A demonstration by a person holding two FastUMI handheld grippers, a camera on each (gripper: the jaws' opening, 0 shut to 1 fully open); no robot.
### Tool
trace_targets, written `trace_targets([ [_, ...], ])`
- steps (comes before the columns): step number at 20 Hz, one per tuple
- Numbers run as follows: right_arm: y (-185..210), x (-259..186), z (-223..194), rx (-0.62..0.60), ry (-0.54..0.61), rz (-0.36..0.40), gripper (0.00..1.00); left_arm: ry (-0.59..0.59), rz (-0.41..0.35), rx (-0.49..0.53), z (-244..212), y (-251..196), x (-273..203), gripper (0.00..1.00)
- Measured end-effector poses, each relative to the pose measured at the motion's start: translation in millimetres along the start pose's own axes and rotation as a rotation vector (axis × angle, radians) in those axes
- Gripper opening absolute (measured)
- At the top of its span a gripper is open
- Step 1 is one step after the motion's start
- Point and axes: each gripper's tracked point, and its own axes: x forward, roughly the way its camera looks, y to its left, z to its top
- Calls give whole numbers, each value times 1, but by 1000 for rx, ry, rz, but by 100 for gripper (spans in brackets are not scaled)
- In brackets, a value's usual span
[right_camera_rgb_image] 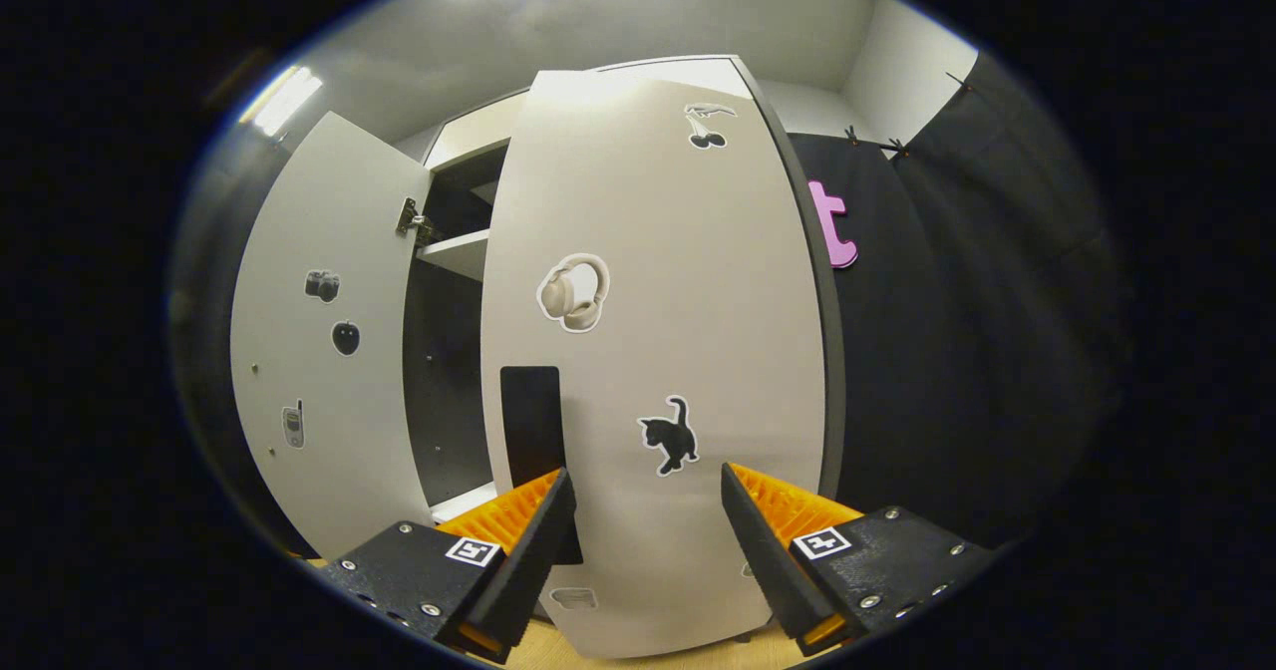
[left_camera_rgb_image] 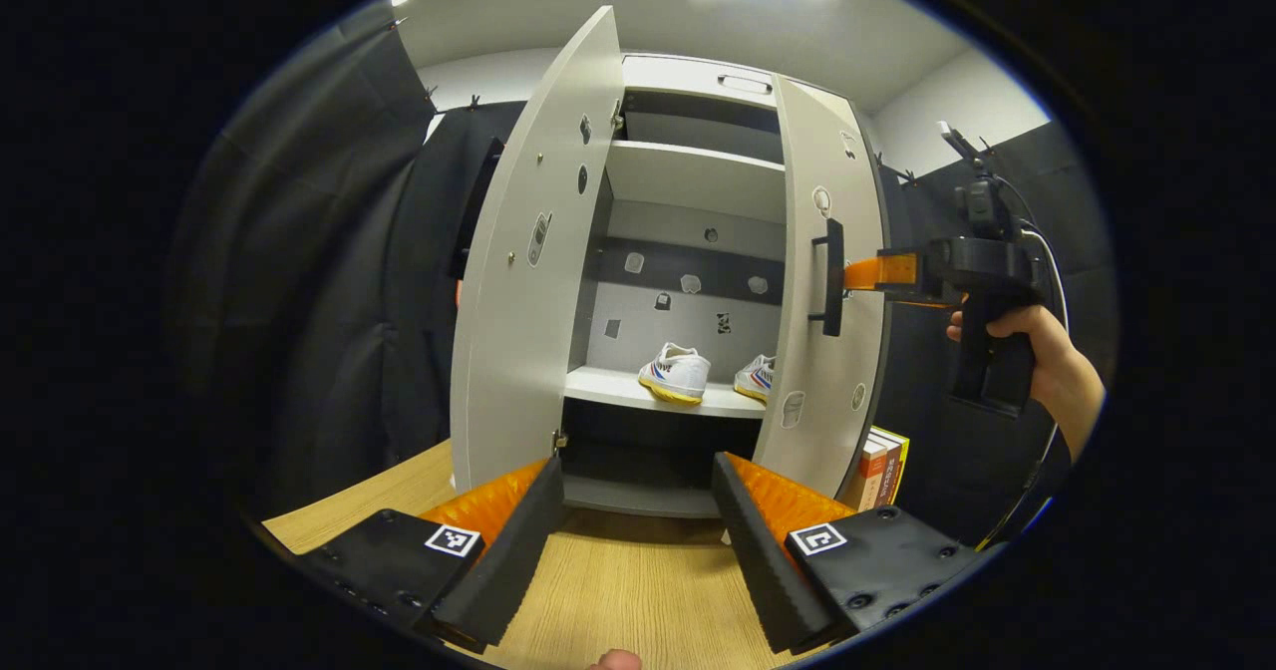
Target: Grab one shoe with the right hand and put it into the shoe cabinet, grab the other shoe with the left hand and put it into the shoe cabinet; then close the right door with the right hand and the left door with the left hand.
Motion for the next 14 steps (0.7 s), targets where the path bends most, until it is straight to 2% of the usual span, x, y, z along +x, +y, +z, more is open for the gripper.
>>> trace_targets([
  [6,9,29,-2,-125,-12,-42,91,-7,8,-2,1,5,-1,97],
  [14,14,37,-5,-141,-10,-90,91,-5,20,-4,3,13,-10,96],
])
